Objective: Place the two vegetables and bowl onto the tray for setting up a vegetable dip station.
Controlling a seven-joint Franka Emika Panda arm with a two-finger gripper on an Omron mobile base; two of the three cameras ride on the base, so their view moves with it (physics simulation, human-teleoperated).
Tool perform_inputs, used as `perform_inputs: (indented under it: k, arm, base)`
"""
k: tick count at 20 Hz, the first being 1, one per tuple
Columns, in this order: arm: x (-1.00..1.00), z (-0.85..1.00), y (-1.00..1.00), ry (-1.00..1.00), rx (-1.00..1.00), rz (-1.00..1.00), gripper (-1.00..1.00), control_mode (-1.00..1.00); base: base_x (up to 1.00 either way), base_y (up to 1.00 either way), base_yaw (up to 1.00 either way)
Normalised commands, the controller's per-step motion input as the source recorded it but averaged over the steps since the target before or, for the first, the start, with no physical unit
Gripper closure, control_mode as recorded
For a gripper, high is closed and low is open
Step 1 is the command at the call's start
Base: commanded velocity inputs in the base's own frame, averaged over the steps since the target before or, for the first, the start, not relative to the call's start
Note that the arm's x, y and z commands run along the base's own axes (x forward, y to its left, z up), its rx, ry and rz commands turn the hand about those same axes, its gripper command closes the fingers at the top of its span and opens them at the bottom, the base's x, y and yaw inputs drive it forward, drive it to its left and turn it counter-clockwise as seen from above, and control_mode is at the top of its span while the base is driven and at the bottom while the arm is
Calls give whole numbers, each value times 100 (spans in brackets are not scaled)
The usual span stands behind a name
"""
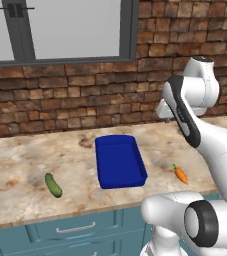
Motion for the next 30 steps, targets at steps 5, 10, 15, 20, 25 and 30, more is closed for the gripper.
perform_inputs:
  k: [5, 10, 15, 20, 25, 30]
  arm:
    - [-36, -5, -44, 2, 0, 0, -100, -100]
    - [-26, -11, -25, 7, 0, 0, -100, -100]
    - [-23, -23, -22, 8, 0, 0, -100, -100]
    - [-5, -27, -17, 3, 0, 0, -100, -100]
    - [0, -33, -7, 0, 0, 0, -100, -100]
    - [0, -43, -4, 0, 0, 0, -100, -100]
  base:
    - [0, 0, 0]
    - [0, 0, 0]
    - [0, 0, 0]
    - [0, 0, 0]
    - [0, 0, 0]
    - [0, 0, 0]
